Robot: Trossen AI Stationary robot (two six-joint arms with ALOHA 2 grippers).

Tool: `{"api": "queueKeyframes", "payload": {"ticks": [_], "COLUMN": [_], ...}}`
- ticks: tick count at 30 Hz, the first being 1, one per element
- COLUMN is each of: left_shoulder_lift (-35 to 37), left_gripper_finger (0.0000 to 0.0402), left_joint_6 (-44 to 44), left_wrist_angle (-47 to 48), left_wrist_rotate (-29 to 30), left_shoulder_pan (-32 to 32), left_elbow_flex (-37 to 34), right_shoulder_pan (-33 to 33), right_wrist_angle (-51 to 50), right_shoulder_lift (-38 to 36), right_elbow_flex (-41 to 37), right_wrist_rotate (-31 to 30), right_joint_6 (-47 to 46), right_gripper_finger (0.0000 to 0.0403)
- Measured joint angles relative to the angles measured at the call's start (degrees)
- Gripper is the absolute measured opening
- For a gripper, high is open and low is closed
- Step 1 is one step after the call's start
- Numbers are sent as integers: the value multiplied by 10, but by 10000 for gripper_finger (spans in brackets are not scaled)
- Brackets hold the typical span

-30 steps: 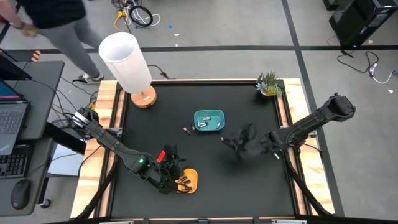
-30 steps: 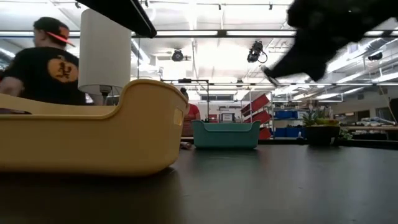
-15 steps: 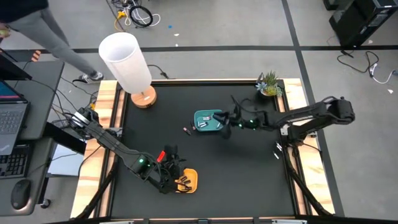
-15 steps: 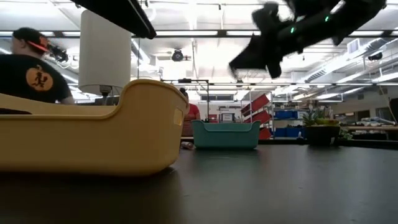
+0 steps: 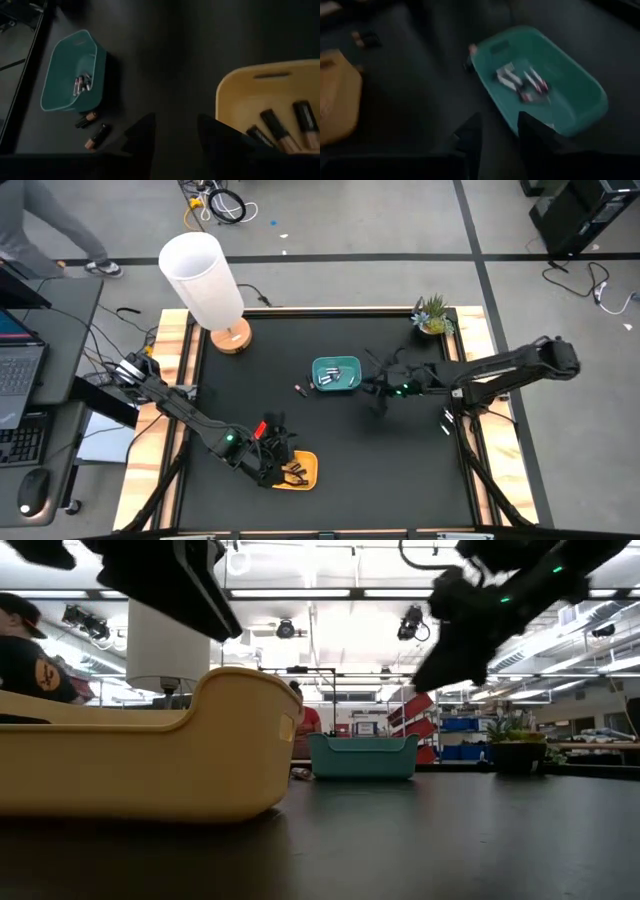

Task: Sort batteries
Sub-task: Put the black battery into the yellow bin

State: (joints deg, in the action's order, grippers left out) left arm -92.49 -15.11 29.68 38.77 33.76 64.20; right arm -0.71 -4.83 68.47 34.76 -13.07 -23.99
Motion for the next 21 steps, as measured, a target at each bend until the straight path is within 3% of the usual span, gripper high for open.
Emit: {"api": "queueKeyframes", "payload": {"ticks": [4, 7, 10, 17, 21], "left_shoulder_lift": [0, 0, -1, -1, 6], "left_gripper_finger": [162, 162, 162, 162, 161], "left_joint_6": [42, 107, 136, 99, 92], "left_wrist_angle": [-65, -182, -256, -255, -221], "left_wrist_rotate": [30, 55, 45, 32, 58], "left_shoulder_pan": [0, 0, 0, 13, 27], "left_elbow_flex": [0, -20, -43, -55, -55], "right_shoulder_pan": [-70, -132, -184, -272, -324], "right_wrist_angle": [-75, -99, -148, -377, -406], "right_shoulder_lift": [-58, -88, -109, -129, -107], "right_elbow_flex": [0, 0, 0, 0, 0], "right_wrist_rotate": [-70, -140, -176, -172, -185], "right_joint_6": [-51, -87, -141, -371, -445], "right_gripper_finger": [97, 92, 91, 90, 91]}}
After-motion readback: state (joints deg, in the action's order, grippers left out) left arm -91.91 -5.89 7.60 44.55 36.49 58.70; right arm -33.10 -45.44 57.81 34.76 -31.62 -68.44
